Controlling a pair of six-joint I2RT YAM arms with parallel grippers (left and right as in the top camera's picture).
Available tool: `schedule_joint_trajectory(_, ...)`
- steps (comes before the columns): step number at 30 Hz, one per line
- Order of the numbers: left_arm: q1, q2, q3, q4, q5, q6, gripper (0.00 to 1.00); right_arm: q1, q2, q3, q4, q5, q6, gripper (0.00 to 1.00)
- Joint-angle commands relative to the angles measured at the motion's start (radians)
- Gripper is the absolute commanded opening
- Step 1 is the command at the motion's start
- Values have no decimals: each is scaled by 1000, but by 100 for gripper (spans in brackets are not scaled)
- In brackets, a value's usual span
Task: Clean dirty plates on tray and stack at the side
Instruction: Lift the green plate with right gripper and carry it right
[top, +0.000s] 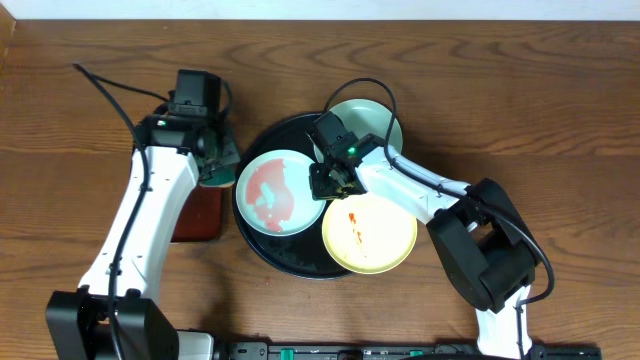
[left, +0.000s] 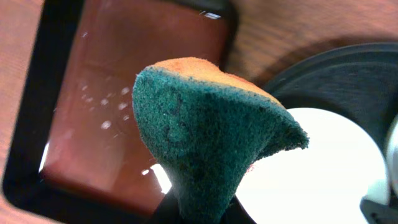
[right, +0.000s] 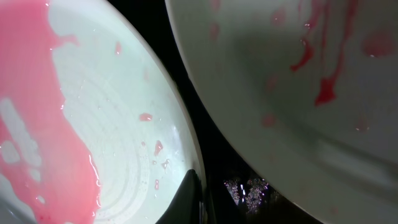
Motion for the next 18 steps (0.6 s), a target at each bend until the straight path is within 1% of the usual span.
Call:
schedule_joint_trajectory(1,42,10,15,-28,-18,24,7,16,51,-9,-17,16,-2,1)
schedule_joint_trajectory(5,63,10,9,-39,-18,24,7,2,45,6,-27,-27,-4,1)
schedule_joint_trajectory(8,64,10,9,-39,-18,24,7,-12,23,41,-48,-72,-55,1)
schedule_joint_trajectory(12,64,10,9,-39,-18,24,8,-19,-30,101,-101,-61,-86,1)
schedule_joint_trajectory(14,64,10,9,-39,-14,24,8,-17,-56,134,-140,-16,-107,1)
schedule_joint_trajectory(18,64,10,9,-38,-11,24,8,8,-103,182,-216,173,-147,1)
